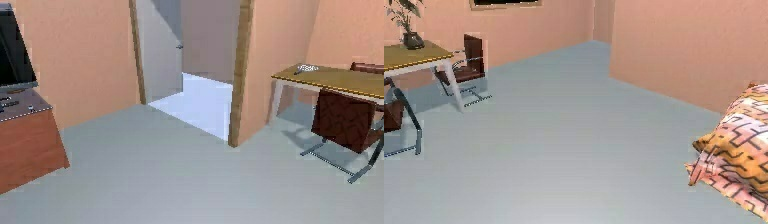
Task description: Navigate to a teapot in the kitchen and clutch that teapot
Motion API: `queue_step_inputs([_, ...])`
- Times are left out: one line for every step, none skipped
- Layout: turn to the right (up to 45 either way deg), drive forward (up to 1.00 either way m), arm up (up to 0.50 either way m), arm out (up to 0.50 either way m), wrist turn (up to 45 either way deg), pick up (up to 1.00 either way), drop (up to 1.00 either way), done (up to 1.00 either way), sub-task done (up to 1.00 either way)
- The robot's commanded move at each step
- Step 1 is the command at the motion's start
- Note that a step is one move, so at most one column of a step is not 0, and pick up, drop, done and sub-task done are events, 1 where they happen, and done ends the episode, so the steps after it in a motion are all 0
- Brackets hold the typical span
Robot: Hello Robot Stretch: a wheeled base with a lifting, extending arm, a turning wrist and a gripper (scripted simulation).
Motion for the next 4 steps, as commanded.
queue_step_inputs([0.0, 1.00, 0.00, 0.00, 0.0, 0.00, 0.00, 0.00, 0.00])
queue_step_inputs([0.0, 1.00, 0.00, 0.00, 0.0, 0.00, 0.00, 0.00, 0.00])
queue_step_inputs([-6.0, 0.00, 0.00, 0.00, 0.0, 0.00, 0.00, 0.00, 0.00])
queue_step_inputs([0.0, 0.35, 0.00, 0.00, 0.0, 0.00, 0.00, 0.00, 0.00])
